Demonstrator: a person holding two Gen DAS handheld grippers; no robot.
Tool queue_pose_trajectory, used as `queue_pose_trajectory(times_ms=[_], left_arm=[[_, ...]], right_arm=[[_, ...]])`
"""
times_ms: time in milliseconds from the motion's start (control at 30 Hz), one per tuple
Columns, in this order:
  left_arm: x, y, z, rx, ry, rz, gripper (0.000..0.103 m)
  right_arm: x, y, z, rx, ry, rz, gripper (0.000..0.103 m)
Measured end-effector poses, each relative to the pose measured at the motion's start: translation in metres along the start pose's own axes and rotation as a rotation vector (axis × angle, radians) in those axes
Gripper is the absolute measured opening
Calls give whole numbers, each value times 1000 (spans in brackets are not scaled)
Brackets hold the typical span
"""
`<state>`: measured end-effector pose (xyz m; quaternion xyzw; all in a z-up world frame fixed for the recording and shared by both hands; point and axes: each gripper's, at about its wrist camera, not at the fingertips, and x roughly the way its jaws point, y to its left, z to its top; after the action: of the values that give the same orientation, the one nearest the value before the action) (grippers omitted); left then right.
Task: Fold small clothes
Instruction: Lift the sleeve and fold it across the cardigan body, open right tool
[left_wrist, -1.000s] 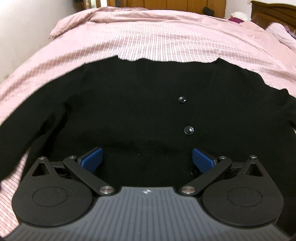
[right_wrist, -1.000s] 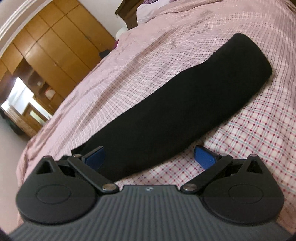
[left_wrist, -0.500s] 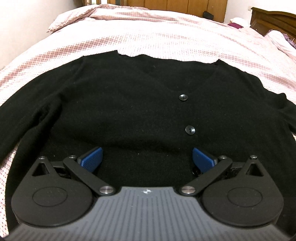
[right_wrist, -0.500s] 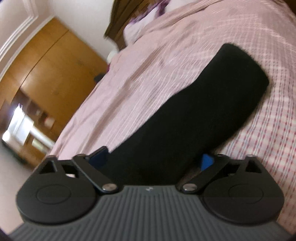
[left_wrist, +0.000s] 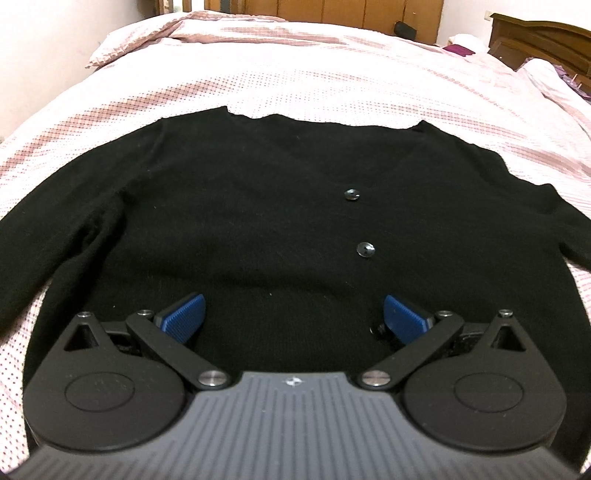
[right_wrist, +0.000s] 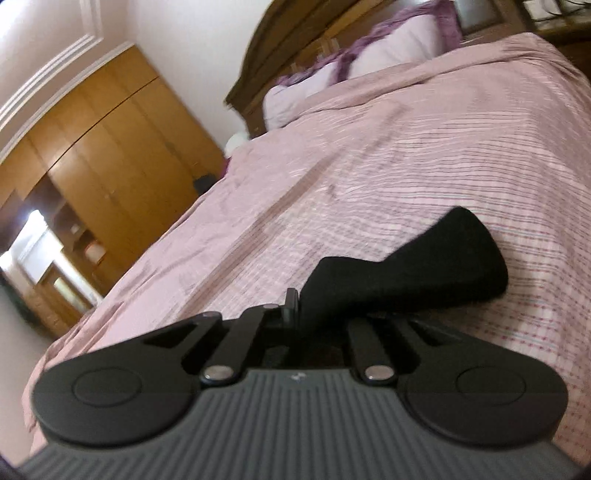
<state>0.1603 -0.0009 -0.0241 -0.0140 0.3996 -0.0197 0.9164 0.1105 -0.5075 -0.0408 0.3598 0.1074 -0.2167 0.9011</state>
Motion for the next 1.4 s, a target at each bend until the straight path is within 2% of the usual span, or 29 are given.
queue_pose_trajectory(times_ms=[233, 433, 733, 967, 1100, 1267, 1400], left_arm=[[-22, 13, 2, 6, -18, 21, 103], [-43, 35, 6, -7, -54, 46, 103], [-63, 76, 4, -56, -88, 103, 103], [-79, 108, 2, -87, -118, 157, 103], [-86, 126, -3, -106, -127, 183, 103], [-83, 142, -9, -135, -111, 198, 103], [-78, 151, -13, -149, -99, 202, 103]], right_arm=[[-9, 55, 0, -78, 8, 156, 8], [-13, 123, -5, -188, 24, 328, 8], [-20, 221, -35, -326, 76, 529, 8], [-35, 287, -85, -417, 142, 678, 8], [-37, 313, -129, -493, 230, 731, 8], [-34, 327, -193, -611, 361, 729, 8], [-24, 326, -232, -656, 471, 706, 10]])
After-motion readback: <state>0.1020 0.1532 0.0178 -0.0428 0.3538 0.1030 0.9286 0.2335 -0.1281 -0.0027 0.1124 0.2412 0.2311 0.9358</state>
